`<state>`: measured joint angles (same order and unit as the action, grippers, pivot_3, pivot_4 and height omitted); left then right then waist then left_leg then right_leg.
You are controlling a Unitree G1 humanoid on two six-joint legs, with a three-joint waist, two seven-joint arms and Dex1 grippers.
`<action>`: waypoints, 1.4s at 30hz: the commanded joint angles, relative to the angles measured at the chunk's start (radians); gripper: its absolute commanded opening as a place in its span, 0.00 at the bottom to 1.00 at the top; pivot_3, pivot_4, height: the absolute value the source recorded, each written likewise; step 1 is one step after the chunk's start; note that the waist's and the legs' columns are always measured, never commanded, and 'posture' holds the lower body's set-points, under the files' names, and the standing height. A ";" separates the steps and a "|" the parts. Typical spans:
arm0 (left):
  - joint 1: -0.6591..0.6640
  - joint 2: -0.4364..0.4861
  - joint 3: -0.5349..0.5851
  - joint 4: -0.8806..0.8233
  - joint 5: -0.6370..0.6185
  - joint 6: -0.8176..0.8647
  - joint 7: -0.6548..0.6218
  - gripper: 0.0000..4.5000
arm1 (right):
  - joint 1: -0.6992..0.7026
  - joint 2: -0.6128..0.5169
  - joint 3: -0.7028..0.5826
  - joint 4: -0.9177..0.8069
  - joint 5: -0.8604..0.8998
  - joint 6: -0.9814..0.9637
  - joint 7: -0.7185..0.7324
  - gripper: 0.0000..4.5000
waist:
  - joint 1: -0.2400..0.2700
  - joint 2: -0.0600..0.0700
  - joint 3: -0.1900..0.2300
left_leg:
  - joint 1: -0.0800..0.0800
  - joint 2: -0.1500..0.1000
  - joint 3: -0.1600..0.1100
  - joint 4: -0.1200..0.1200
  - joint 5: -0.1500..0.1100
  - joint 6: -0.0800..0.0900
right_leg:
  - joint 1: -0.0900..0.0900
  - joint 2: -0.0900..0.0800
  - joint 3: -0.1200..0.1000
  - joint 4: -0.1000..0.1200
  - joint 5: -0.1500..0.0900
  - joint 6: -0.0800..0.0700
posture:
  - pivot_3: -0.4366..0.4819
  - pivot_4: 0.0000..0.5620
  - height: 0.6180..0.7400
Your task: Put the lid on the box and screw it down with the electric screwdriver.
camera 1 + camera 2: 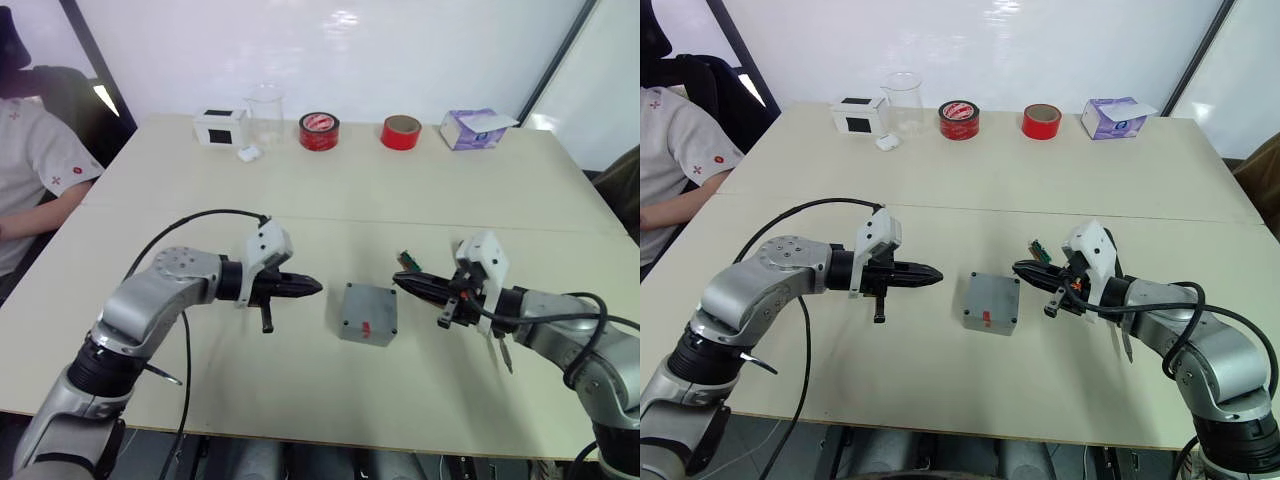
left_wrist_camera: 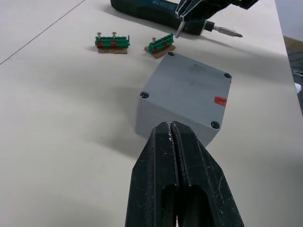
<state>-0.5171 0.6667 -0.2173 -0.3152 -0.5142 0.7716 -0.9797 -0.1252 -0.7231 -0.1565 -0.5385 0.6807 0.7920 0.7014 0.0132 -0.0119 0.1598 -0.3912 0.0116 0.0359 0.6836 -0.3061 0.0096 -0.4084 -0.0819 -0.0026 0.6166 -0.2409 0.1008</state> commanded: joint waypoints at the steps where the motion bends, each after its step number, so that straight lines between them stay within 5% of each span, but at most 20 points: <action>1: 0.006 0.004 0.027 -0.035 -0.010 -0.004 0.003 0.00 | 0.013 -0.004 0.010 -0.022 -0.009 -0.023 0.007 0.01 | -0.001 0.000 0.000 | 0.000 0.000 0.000 0.000 0.000 0.000 | 0.000 0.000 0.000 0.000 0.000 0.000 | 0.48 0.27 1.00; 36: 0.011 -0.005 0.020 -0.041 0.000 -0.009 0.018 0.00 | 0.014 0.005 0.071 0.086 -0.129 -0.128 0.046 0.01 | -0.002 0.000 0.000 | 0.000 0.000 0.000 0.000 0.000 0.000 | 0.000 0.001 0.000 0.000 0.000 0.000 | 0.48 0.27 1.00; 42: 0.007 -0.009 0.019 -0.046 -0.002 -0.005 0.021 0.00 | 0.009 -0.002 0.062 0.094 -0.128 -0.128 0.051 0.46 | -0.001 0.000 0.000 | 0.000 0.000 0.000 0.000 0.000 0.000 | 0.000 0.001 0.000 0.000 0.000 0.000 | 0.48 0.27 1.00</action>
<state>-0.5022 0.6619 -0.2140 -0.3349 -0.5111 0.7765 -0.9590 -0.1013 -0.7181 -0.0783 -0.4325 0.5500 0.6715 0.7459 0.0117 -0.0119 0.1598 -0.3912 0.0118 0.0359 0.6836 -0.3061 0.0096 -0.4086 -0.0813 -0.0026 0.6167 -0.2408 0.1009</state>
